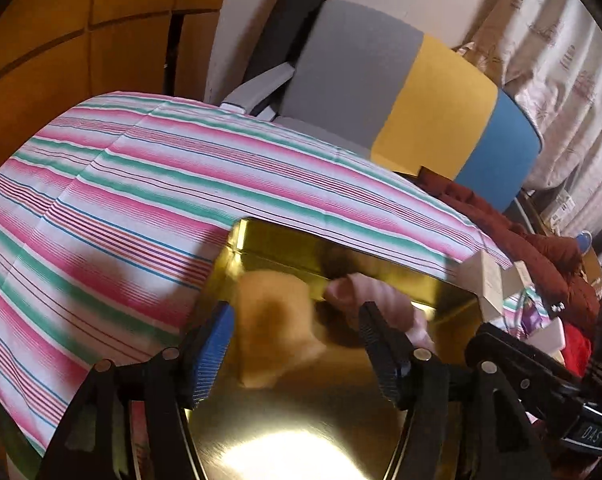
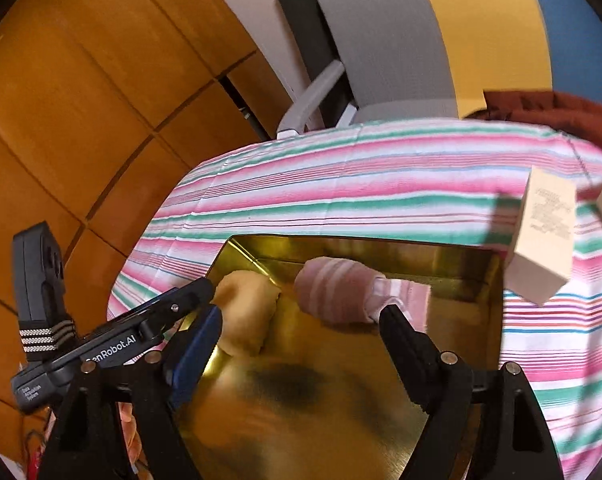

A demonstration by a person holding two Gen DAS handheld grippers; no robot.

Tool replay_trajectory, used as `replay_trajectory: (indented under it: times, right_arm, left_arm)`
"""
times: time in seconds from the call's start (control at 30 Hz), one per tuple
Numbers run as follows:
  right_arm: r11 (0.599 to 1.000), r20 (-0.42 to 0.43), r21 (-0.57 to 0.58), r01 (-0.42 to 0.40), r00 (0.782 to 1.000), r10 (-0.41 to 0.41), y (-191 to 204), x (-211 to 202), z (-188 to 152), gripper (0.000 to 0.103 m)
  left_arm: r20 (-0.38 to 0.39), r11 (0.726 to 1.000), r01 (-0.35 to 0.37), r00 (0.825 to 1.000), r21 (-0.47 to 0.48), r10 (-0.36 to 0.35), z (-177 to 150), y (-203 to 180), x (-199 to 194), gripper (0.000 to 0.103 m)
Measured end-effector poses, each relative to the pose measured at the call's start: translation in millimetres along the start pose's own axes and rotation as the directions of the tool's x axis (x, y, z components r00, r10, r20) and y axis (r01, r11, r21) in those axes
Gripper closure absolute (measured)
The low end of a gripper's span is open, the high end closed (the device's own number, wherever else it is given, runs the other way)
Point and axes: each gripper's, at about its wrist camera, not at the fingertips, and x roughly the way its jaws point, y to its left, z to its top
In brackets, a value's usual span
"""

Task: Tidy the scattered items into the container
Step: 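Open the left tool to drop the sponge while the right tool drops the sock into the tray, then move both open tools back to the pile of items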

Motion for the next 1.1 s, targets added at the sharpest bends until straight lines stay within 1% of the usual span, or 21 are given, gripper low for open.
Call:
replay_trajectory:
  times: [0.1,0.17,0.27,0.5,0.63,0.77,0.83,0.87,0.9,0.93,1.0,1.03,1.1]
  right_arm:
    - [1.000,0.012,-0.025,0.008,1.000,-0.008,2.1,-13.5,-4.8,0.021]
    - [0.998,0.025,-0.052,0.037,0.999,-0.036,1.1,-27.4,-10.5,0.018]
    - [0.994,0.046,-0.074,0.074,0.996,-0.071,-6.4,-45.3,-20.6,0.017]
    - [0.991,0.056,-0.039,0.126,0.991,-0.124,-41.5,-79.0,-45.1,0.017]
    - [0.981,0.065,-0.025,0.194,0.979,-0.192,-69.2,-101.7,-62.1,0.017]
    - [0.960,0.070,0.012,0.280,0.957,-0.281,-104.6,-127.4,-76.1,0.017]
    - [0.942,0.074,0.047,0.331,0.940,-0.334,-124.3,-143.0,-85.3,0.017]
    - [0.927,0.077,0.076,0.368,0.925,-0.373,-137.1,-153.1,-90.6,0.017]
    - [0.916,0.078,0.095,0.391,0.914,-0.398,-145.2,-159.8,-93.4,0.017]
    - [0.896,0.079,0.126,0.426,0.896,-0.437,-156.0,-168.2,-96.9,0.017]
    - [0.844,0.070,0.189,0.502,0.850,-0.521,-179.4,-185.3,-103.6,0.017]
    - [0.807,0.060,0.232,0.543,0.820,-0.569,-195.9,-195.5,-106.8,0.017]
    - [0.762,0.026,0.304,0.571,0.795,-0.606,-220.8,-208.1,-112.1,0.017]
  left_arm:
    - [0.004,0.999,0.024,1.000,0.029,-0.024,-11.8,-13.9,-6.8,0.038]
    - [-0.004,0.998,0.048,0.999,0.046,-0.048,-19.5,-25.1,-10.4,0.038]
    - [-0.021,0.994,0.087,0.996,0.069,-0.086,-32.0,-41.7,-13.8,0.037]
    - [-0.072,0.977,0.166,0.985,0.134,-0.158,-61.9,-87.0,-15.5,0.037]
    - [-0.104,0.963,0.213,0.975,0.163,-0.198,-78.9,-115.3,-16.0,0.037]
    - [-0.122,0.946,0.251,0.966,0.207,-0.229,-92.8,-142.8,-18.8,0.037]
    - [-0.130,0.937,0.264,0.962,0.229,-0.239,-98.7,-156.5,-20.7,0.037]
    - [-0.136,0.930,0.276,0.959,0.242,-0.249,-101.5,-163.5,-20.9,0.037]
    - [-0.141,0.926,0.283,0.957,0.251,-0.254,-103.8,-169.1,-21.7,0.037]
    - [-0.147,0.921,0.287,0.955,0.262,-0.256,-106.4,-175.7,-22.1,0.037]
    - [-0.157,0.913,0.298,0.952,0.278,-0.263,-110.8,-185.6,-21.6,0.037]
    - [-0.165,0.908,0.304,0.950,0.286,-0.266,-113.3,-191.5,-20.8,0.037]
    - [-0.178,0.903,0.311,0.947,0.297,-0.267,-117.4,-200.7,-18.3,0.037]
